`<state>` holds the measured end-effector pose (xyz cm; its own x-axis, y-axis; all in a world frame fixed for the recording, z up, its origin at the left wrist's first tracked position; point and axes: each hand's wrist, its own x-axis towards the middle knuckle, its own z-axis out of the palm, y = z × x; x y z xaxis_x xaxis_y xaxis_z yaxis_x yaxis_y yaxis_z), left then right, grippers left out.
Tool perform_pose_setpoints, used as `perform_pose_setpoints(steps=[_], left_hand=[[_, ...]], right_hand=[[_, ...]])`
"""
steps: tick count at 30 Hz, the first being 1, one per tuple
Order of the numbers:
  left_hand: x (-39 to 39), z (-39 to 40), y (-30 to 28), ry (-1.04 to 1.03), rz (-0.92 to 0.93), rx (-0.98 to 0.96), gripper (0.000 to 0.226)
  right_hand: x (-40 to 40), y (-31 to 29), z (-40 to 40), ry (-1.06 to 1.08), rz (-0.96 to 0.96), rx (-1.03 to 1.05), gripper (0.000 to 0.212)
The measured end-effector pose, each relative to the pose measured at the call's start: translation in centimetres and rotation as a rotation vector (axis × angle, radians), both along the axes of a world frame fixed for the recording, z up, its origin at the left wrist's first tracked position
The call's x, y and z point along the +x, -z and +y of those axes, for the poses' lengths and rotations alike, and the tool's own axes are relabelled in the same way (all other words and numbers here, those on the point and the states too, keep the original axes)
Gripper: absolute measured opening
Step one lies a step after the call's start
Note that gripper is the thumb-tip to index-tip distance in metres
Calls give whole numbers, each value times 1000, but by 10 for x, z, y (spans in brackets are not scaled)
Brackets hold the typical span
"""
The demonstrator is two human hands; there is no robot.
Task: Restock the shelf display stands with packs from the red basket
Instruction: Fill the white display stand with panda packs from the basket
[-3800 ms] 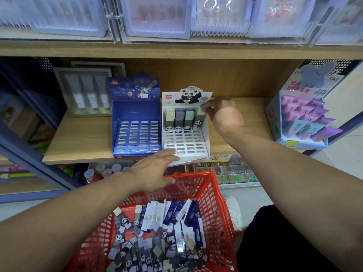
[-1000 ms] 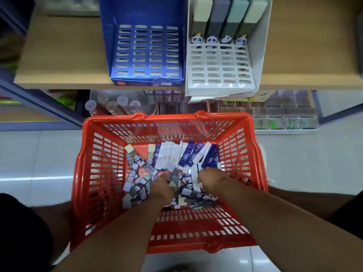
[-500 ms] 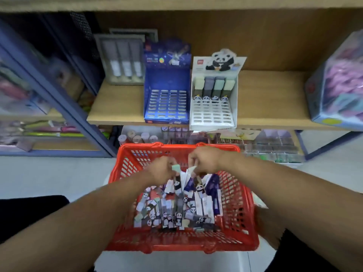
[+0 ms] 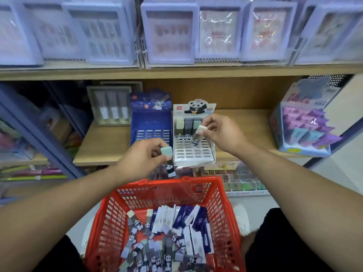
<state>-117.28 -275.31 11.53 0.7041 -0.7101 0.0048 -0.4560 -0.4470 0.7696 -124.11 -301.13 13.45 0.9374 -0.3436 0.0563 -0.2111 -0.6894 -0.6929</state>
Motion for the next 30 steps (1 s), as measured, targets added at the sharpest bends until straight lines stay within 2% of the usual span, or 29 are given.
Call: perform_pose_setpoints(steps=[4, 8, 13, 18, 25, 30], left_hand=[[4, -15, 20, -113, 110, -53, 5], [13, -27, 37, -4, 57, 36, 5], [19, -35, 47, 76, -13, 138, 11], [22, -37, 52, 91, -24, 149, 10], [26, -33, 57, 66, 66, 110, 10], [24, -31, 55, 64, 82, 107, 9]], right_hand=[[18, 19, -5, 54, -57, -4, 13], [36, 25, 4, 38, -63, -51, 12], [54, 31, 10, 47, -18, 2, 6], [65, 43, 12, 45, -46, 0, 9], [67, 45, 10, 28, -103, 25, 12], [65, 43, 12, -3, -40, -41, 12]])
